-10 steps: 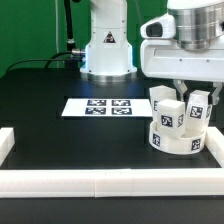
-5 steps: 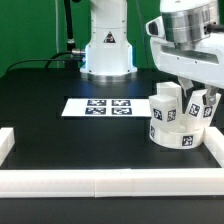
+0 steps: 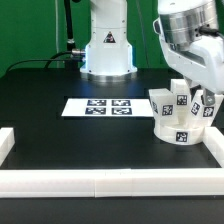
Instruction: Assemble stool
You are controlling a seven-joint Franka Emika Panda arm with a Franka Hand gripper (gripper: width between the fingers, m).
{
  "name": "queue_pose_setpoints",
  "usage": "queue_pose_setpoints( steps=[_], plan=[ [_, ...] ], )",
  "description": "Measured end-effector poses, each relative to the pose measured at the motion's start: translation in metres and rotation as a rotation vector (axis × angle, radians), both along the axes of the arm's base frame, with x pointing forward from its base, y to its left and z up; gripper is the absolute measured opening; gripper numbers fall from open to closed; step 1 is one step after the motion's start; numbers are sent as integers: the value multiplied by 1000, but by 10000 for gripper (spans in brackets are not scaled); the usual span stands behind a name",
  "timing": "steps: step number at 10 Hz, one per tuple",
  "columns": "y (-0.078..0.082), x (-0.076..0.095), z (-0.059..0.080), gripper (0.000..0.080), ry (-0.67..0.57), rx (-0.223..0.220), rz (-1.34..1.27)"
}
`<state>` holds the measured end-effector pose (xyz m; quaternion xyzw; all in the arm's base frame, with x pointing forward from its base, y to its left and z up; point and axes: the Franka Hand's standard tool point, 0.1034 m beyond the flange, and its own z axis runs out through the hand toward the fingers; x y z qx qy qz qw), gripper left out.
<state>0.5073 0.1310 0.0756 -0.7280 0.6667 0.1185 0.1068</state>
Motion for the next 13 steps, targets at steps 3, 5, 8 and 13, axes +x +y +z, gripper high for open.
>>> queue_pose_setpoints(
  steps=[3, 5, 8, 13],
  plan=[
    [-1, 0, 0, 340, 5, 20, -42],
    [0, 0, 0, 520, 1, 21, -30],
    [2, 4, 19, 640, -27, 26, 34],
    [3, 7, 28, 649, -150, 31, 350]
  ],
)
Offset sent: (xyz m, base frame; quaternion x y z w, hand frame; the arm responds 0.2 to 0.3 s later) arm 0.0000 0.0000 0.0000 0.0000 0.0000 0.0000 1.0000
